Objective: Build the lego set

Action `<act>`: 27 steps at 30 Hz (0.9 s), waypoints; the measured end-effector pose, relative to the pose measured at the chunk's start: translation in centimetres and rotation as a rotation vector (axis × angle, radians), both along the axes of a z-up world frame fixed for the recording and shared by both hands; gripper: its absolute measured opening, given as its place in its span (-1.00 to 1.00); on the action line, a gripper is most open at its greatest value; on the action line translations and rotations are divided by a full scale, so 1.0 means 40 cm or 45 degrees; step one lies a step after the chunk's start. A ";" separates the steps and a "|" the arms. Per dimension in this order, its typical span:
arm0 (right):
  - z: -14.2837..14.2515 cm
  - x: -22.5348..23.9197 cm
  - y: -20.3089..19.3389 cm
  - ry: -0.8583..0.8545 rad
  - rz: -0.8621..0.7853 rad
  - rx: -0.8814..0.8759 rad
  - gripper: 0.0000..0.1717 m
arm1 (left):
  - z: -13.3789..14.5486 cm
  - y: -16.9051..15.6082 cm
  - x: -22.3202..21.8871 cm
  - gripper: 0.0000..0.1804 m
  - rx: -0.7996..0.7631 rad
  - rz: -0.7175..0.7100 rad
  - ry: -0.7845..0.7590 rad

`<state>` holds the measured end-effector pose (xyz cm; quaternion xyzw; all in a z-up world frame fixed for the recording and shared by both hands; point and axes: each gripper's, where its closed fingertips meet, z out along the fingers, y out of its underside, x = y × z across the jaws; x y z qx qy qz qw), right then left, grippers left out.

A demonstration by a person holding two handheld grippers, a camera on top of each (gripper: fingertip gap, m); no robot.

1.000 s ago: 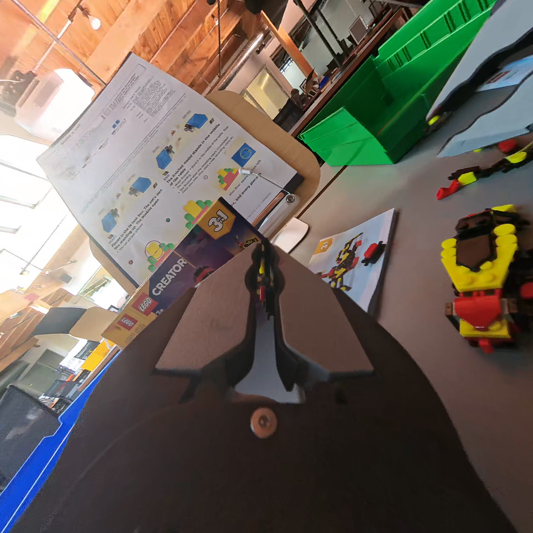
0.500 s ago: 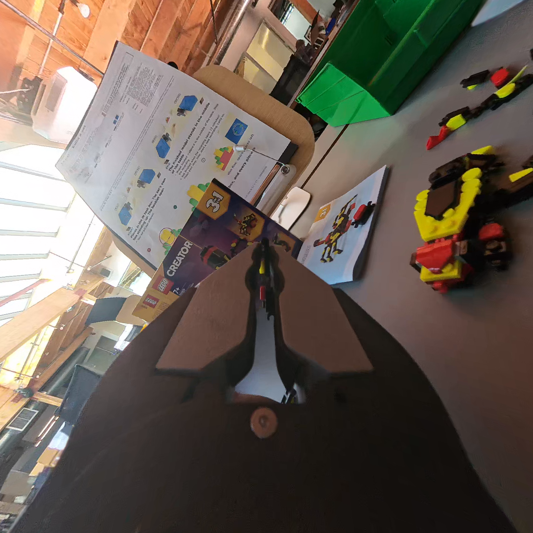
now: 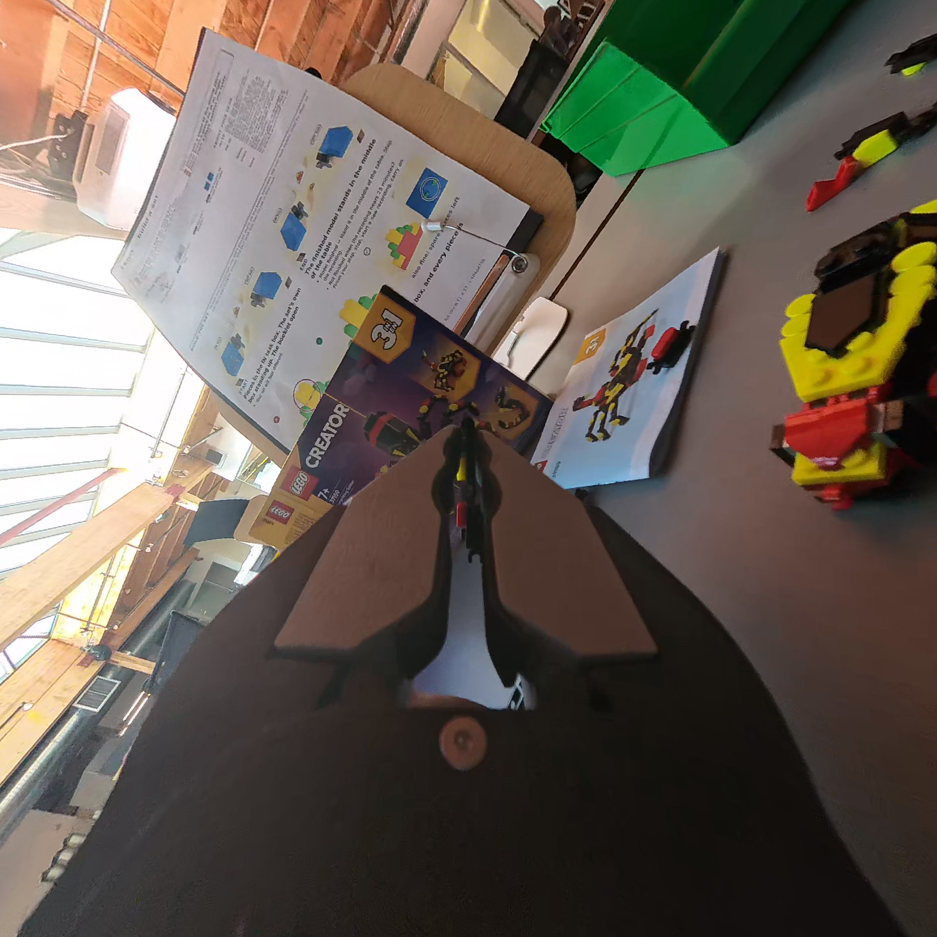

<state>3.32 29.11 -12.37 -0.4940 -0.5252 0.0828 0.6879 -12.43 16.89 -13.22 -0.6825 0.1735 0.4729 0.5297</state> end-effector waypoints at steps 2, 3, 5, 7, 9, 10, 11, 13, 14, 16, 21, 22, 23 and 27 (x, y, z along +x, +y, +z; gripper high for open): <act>0.001 0.001 0.003 0.010 -0.001 -0.008 -0.49 | -0.002 -0.001 -0.007 -0.98 -0.003 0.018 -0.007; 0.002 0.000 0.003 0.017 0.003 -0.016 -0.49 | -0.003 -0.001 -0.010 -0.98 -0.007 0.026 -0.008; 0.003 -0.001 0.004 0.028 0.007 -0.029 -0.50 | -0.003 -0.003 -0.018 -0.97 -0.005 0.049 -0.014; 0.007 -0.001 0.006 0.044 0.012 -0.039 -0.51 | -0.004 -0.004 -0.023 -0.97 -0.003 0.058 -0.028; 0.007 -0.004 0.006 0.053 0.022 -0.058 -0.52 | -0.006 -0.004 -0.028 -0.98 -0.010 0.073 -0.023; 0.008 -0.005 0.008 0.058 0.023 -0.061 -0.53 | -0.008 -0.004 -0.028 -0.98 -0.016 0.078 -0.016; 0.009 -0.005 0.009 0.061 0.025 -0.062 -0.53 | -0.009 -0.003 -0.028 -0.98 -0.023 0.080 -0.008; 0.010 -0.007 0.010 0.068 0.028 -0.065 -0.55 | -0.014 0.000 -0.024 -0.98 -0.040 0.078 0.012; 0.011 -0.007 0.011 0.073 0.030 -0.066 -0.56 | -0.015 0.001 -0.024 -0.98 -0.044 0.081 0.023; 0.013 -0.006 0.012 0.083 0.030 -0.070 -0.56 | -0.016 0.001 -0.024 -0.98 -0.049 0.084 0.030; 0.020 0.002 0.017 0.114 0.023 -0.082 -0.57 | -0.015 0.001 -0.027 -0.98 -0.041 0.089 0.020; 0.021 0.003 0.019 0.118 0.019 -0.082 -0.58 | -0.015 0.001 -0.027 -0.98 -0.043 0.088 0.016; 0.021 0.003 0.020 0.120 0.018 -0.081 -0.58 | -0.017 0.002 -0.027 -0.98 -0.045 0.086 0.014; 0.019 -0.008 0.023 0.106 0.029 -0.070 -0.59 | -0.018 0.007 -0.028 -0.98 -0.049 0.075 0.013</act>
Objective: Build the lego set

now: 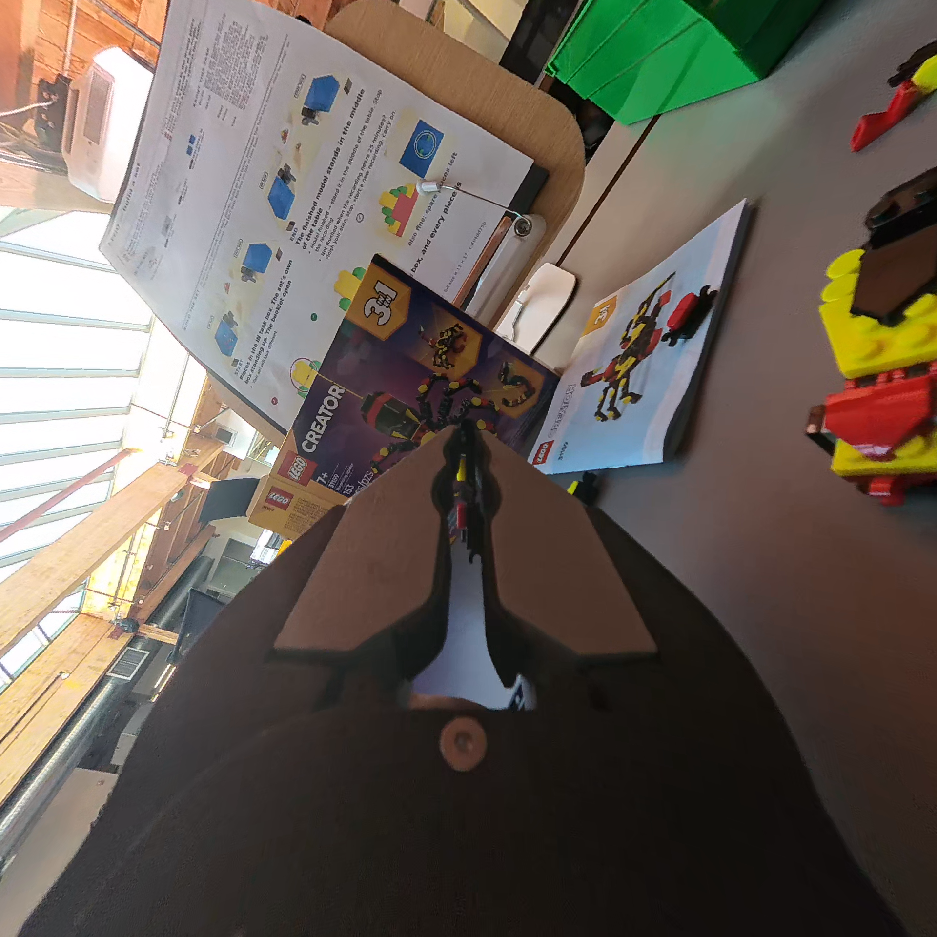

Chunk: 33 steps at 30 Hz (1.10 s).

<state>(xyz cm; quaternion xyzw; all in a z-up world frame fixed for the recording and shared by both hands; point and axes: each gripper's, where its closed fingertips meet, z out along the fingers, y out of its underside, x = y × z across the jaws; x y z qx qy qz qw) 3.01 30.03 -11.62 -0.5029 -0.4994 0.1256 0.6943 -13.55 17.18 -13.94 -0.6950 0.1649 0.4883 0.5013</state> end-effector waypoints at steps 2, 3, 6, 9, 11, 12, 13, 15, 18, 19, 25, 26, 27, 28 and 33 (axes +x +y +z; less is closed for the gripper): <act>0.001 -0.002 0.001 0.006 0.005 -0.005 -0.62 | -0.002 0.005 0.000 -0.98 -0.006 -0.008 0.009; 0.004 0.000 0.002 0.015 0.003 -0.007 -0.63 | -0.003 0.007 -0.001 -0.98 -0.010 -0.011 0.014; 0.011 0.014 0.010 0.043 -0.011 -0.023 -0.62 | -0.006 0.013 0.000 -0.98 -0.022 -0.020 0.024; 0.022 0.031 0.014 0.079 -0.016 -0.045 -0.62 | -0.009 0.015 0.011 -0.98 -0.036 -0.037 0.053; 0.030 0.040 0.012 0.095 -0.014 -0.042 -0.62 | -0.009 0.016 0.014 -0.98 -0.040 -0.039 0.069; 0.034 0.044 0.009 0.101 -0.008 -0.038 -0.62 | -0.009 0.017 0.016 -0.98 -0.039 -0.043 0.071; 0.037 0.046 0.003 0.107 0.009 -0.038 -0.62 | -0.010 0.018 0.019 -0.98 -0.041 -0.051 0.069; 0.040 0.043 -0.016 0.123 0.069 -0.053 -0.64 | -0.008 0.021 0.031 -0.98 -0.035 -0.085 0.066; 0.037 0.024 -0.052 0.138 0.206 -0.118 -0.65 | 0.008 0.021 0.071 -0.98 0.013 -0.191 0.066; 0.037 0.014 -0.074 0.147 0.287 -0.153 -0.67 | 0.018 0.019 0.095 -0.98 0.040 -0.248 0.077; 0.047 -0.025 -0.281 0.155 0.911 -0.454 -0.73 | 0.066 -0.010 0.279 -0.98 0.146 -0.581 0.299; 0.048 -0.025 -0.313 0.144 0.998 -0.495 -0.73 | 0.066 -0.014 0.306 -0.99 0.146 -0.624 0.334; 0.048 -0.024 -0.337 0.133 1.059 -0.519 -0.74 | 0.064 -0.017 0.331 -0.99 0.142 -0.665 0.366; 0.047 -0.022 -0.355 0.122 1.104 -0.530 -0.75 | 0.060 -0.019 0.350 -0.99 0.136 -0.693 0.402; 0.037 -0.023 -0.363 0.102 1.134 -0.523 -0.82 | 0.036 -0.016 0.395 -1.00 0.093 -0.748 0.522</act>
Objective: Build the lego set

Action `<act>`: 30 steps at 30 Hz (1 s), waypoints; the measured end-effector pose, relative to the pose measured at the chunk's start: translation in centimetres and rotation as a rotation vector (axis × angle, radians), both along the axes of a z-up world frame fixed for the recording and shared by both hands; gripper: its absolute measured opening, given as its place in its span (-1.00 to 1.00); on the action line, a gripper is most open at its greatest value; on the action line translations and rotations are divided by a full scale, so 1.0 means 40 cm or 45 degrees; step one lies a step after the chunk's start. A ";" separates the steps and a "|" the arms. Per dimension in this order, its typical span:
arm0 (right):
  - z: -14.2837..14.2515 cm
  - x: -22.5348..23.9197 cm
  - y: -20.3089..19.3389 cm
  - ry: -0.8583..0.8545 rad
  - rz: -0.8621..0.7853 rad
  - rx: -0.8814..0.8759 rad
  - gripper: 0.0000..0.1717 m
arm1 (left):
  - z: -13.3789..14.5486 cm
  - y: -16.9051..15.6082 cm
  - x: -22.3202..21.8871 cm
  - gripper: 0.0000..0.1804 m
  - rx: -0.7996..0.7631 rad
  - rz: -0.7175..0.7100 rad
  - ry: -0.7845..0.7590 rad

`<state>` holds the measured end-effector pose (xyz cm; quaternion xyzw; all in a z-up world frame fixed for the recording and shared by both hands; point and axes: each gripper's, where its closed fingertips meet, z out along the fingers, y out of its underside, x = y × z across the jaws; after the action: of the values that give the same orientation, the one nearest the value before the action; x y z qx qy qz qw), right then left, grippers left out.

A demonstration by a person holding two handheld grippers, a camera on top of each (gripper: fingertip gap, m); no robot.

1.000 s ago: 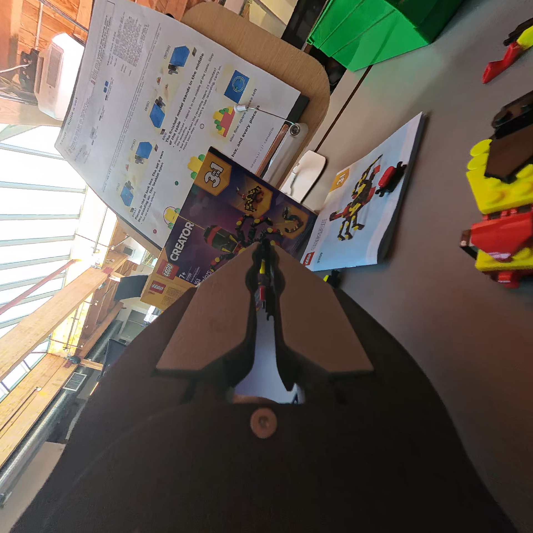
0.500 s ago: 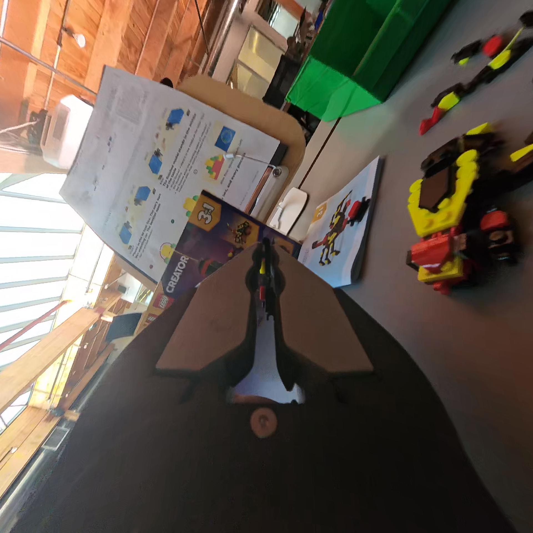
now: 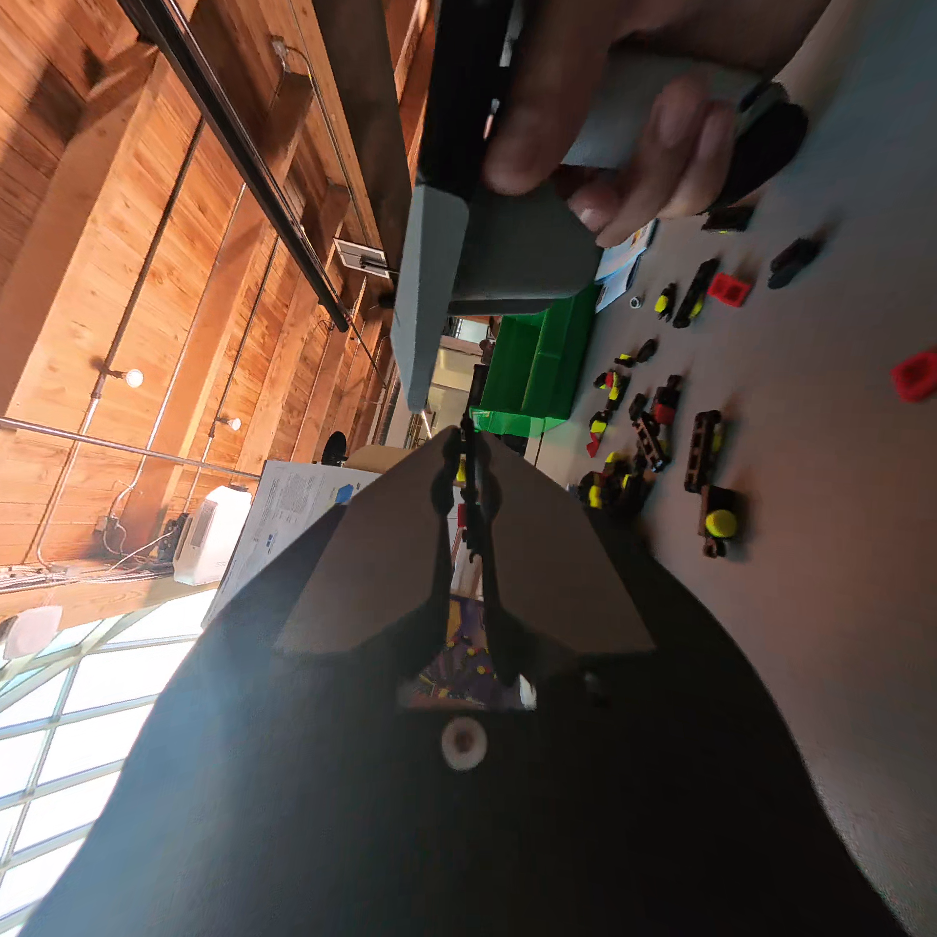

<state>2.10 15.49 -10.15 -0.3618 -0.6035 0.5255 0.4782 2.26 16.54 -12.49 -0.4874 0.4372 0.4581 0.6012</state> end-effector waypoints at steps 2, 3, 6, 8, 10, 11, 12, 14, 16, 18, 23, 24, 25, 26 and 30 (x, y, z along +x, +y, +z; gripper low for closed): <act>0.003 0.003 -0.004 -0.001 0.018 -0.016 -0.81 | 0.000 0.001 0.001 -1.00 0.000 0.002 0.003; 0.002 0.003 -0.003 -0.005 0.013 -0.008 -0.82 | 0.002 0.002 -0.004 -0.99 0.006 0.011 -0.001; -0.011 0.003 -0.005 -0.038 0.010 0.019 -0.80 | 0.012 -0.002 -0.015 -0.99 0.025 0.030 -0.022; -0.015 0.000 0.001 -0.060 -0.009 0.017 -0.79 | 0.014 -0.004 -0.020 -0.99 0.033 0.046 -0.016; -0.018 -0.001 0.001 -0.070 -0.006 0.017 -0.80 | 0.015 -0.006 -0.018 -0.99 0.036 0.044 -0.021; -0.018 -0.001 0.001 -0.071 -0.009 0.020 -0.80 | 0.017 -0.007 -0.015 -1.00 0.039 0.039 -0.025; -0.021 -0.002 -0.001 -0.078 -0.007 0.028 -0.79 | 0.019 -0.008 -0.011 -1.00 0.045 0.033 -0.025; -0.027 -0.002 -0.010 -0.090 0.004 0.065 -0.79 | 0.014 -0.007 -0.007 -0.99 0.035 0.025 -0.019; -0.033 -0.004 -0.017 -0.098 0.006 0.102 -0.83 | 0.018 -0.008 -0.005 -0.98 0.051 0.023 -0.012; -0.037 -0.004 -0.024 -0.105 0.016 0.123 -0.94 | 0.018 -0.008 -0.004 -0.99 0.050 0.024 -0.013; -0.042 -0.007 -0.021 -0.121 0.015 0.153 -0.94 | 0.014 -0.006 -0.007 -0.99 0.031 0.025 -0.028; -0.043 -0.008 -0.019 -0.121 0.004 0.172 -0.94 | 0.013 -0.004 -0.008 -0.99 0.028 0.026 -0.031; -0.041 -0.008 -0.018 -0.117 0.001 0.169 -0.94 | 0.013 -0.003 -0.009 -0.99 0.030 0.025 -0.036; -0.040 -0.008 -0.017 -0.117 0.007 0.152 -0.94 | 0.015 -0.003 -0.010 -1.00 0.031 0.022 -0.049; -0.036 -0.009 -0.013 -0.127 0.016 0.103 -0.95 | 0.012 -0.003 -0.011 -0.96 0.006 0.006 -0.090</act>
<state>1.74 14.97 -11.59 -0.3641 -0.6495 0.4852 0.4585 1.84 16.42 -12.00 -0.5029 0.4134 0.4429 0.6164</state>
